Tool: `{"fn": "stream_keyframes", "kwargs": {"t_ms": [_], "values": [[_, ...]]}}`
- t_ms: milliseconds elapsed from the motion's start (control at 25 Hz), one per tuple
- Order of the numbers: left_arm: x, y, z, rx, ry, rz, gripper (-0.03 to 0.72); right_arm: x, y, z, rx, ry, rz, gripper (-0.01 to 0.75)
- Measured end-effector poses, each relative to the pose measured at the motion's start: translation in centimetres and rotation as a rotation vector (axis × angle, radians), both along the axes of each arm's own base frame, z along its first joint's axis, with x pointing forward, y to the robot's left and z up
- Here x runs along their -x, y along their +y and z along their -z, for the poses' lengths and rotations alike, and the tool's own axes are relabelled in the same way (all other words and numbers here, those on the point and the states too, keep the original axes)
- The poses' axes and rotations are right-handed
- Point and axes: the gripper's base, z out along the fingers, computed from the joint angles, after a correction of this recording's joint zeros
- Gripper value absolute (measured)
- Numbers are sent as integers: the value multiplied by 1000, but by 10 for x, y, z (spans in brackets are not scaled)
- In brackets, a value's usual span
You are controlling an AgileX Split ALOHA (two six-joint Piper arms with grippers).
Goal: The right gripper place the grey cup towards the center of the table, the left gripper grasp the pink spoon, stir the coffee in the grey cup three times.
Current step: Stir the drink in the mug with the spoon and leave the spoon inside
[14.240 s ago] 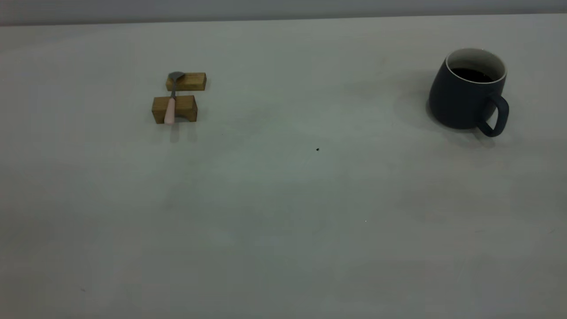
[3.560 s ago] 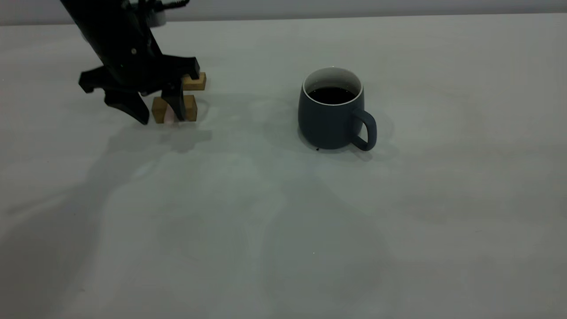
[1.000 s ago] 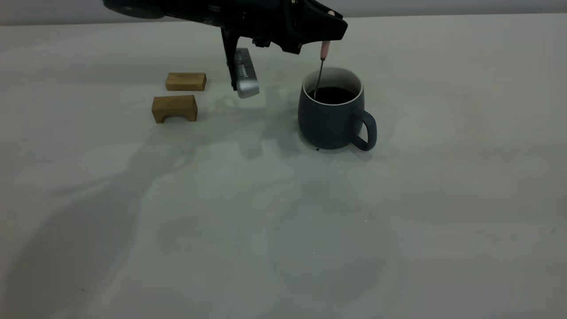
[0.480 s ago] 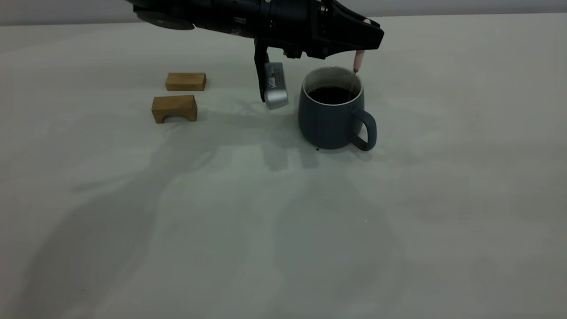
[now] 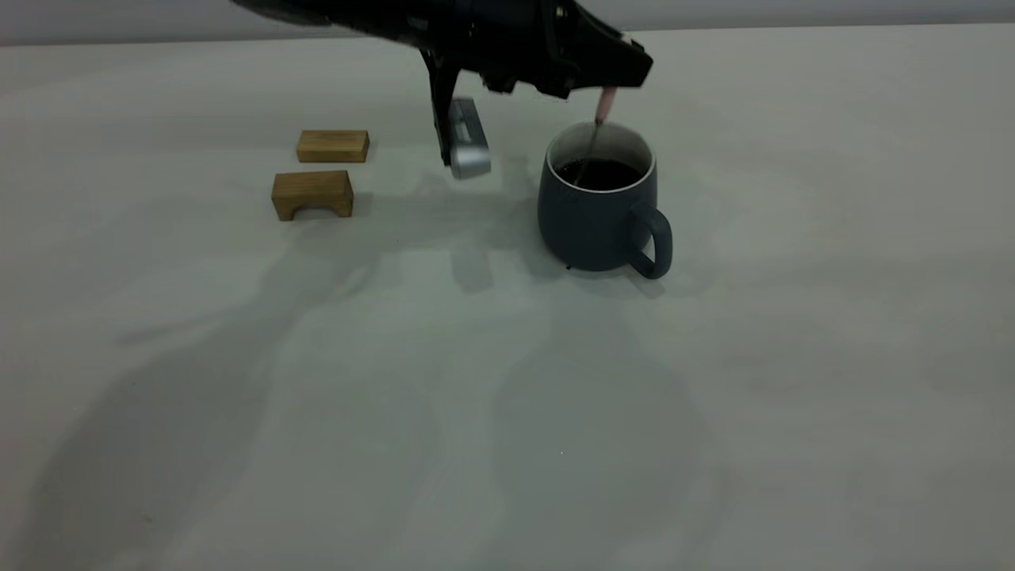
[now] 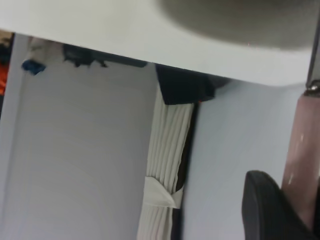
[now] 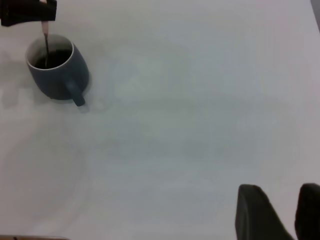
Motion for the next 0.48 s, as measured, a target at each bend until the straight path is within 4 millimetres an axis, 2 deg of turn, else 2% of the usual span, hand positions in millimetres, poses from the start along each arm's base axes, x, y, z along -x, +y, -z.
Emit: {"fn": "stream_keyframes", "kwargs": {"t_ms": [240,480], "values": [[2,-4,0,91,-47,39,158,0,0,0,0,0,0,238],[10,-7,0,159,114,61,158,0,0,0,0,0,0,238]]}}
